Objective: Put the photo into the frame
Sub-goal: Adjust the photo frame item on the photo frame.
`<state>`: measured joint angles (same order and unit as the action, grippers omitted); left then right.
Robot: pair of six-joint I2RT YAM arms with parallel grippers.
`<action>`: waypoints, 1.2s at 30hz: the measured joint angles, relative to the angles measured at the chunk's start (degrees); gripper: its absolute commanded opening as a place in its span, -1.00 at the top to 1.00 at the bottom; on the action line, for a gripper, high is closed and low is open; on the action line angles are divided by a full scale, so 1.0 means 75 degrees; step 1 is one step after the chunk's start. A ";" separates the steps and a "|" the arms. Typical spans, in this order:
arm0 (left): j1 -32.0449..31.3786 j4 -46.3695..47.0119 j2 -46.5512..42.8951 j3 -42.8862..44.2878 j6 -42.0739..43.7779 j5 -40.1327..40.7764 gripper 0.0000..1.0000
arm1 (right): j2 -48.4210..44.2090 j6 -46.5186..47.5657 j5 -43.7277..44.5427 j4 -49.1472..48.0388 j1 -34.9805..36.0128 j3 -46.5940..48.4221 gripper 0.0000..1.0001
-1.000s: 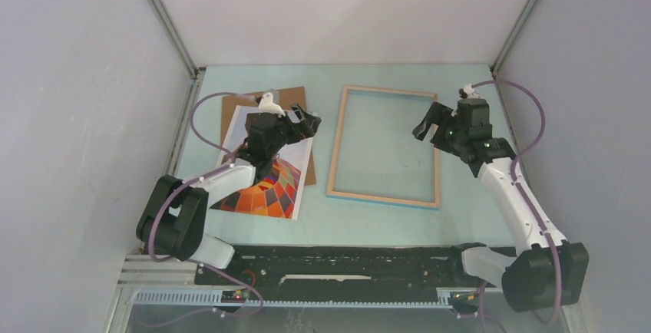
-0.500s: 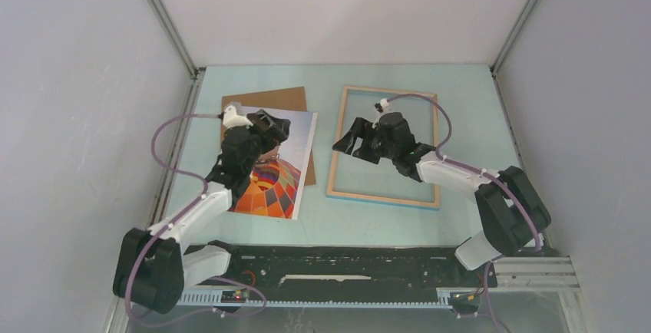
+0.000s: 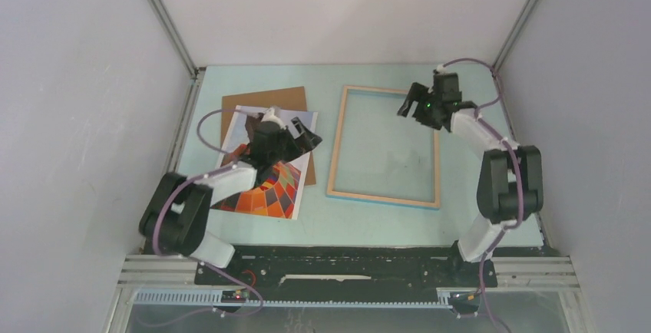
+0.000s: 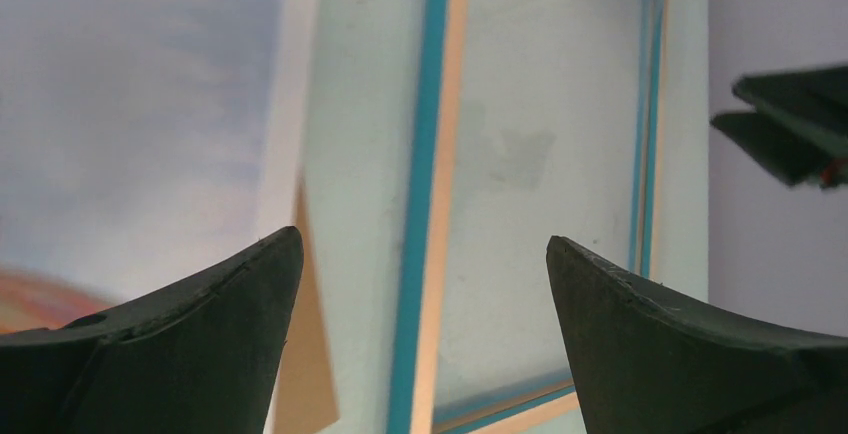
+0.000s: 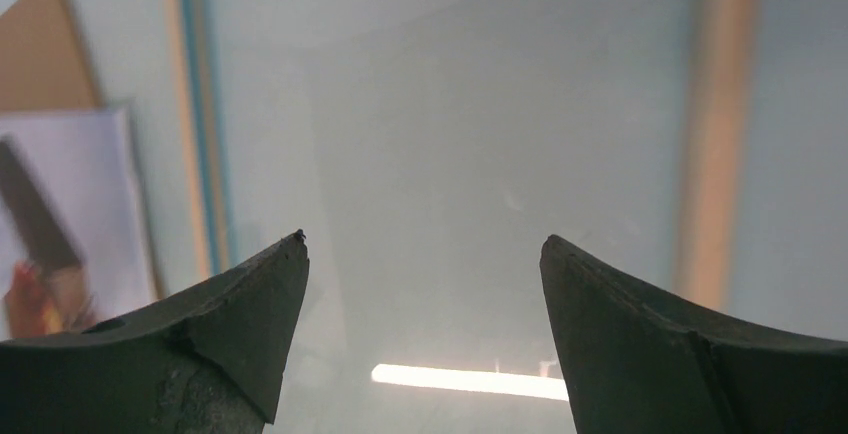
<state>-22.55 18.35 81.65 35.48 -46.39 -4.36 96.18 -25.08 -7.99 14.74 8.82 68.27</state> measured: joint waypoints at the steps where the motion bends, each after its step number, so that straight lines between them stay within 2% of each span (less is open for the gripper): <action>1: -0.0055 0.0047 0.0396 0.0318 -0.0017 -0.0184 -1.00 | 0.0294 0.0189 0.0067 0.0178 -0.0233 0.0353 -0.84; 6: -0.0181 0.0469 0.1690 0.1393 0.0044 -0.0935 -0.99 | 0.2221 0.0886 0.0469 0.1119 -0.0994 0.2780 -0.82; 8: -0.0192 0.0615 0.1988 0.1539 0.0052 -0.1139 -0.99 | 0.2970 0.1023 0.0621 0.1463 -0.1116 0.3756 -0.82; 11: -0.0221 0.0749 0.2372 0.1620 0.0061 -0.1364 -0.99 | 0.3654 0.1046 0.0697 0.1786 -0.1288 0.4578 -0.81; 23: -0.0399 0.0857 0.2492 0.1620 0.0274 -0.1381 -0.99 | 0.4395 -0.0108 -0.0032 0.1833 -0.1629 0.5149 -0.68; 28: -0.0490 0.0863 0.2492 0.1620 0.0388 -0.1306 -0.99 | 0.5199 -0.0131 -0.0096 0.1982 -0.1682 0.6222 -0.68; 36: -0.0574 0.0860 0.2489 0.1620 0.0408 -0.1244 -0.99 | 0.5345 -0.0119 -0.0297 0.2020 -0.1769 0.6411 -0.68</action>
<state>-26.85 24.80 100.31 47.64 -43.33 -13.69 136.27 -25.98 -10.22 29.89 -4.45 116.36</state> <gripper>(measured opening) 0.996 0.840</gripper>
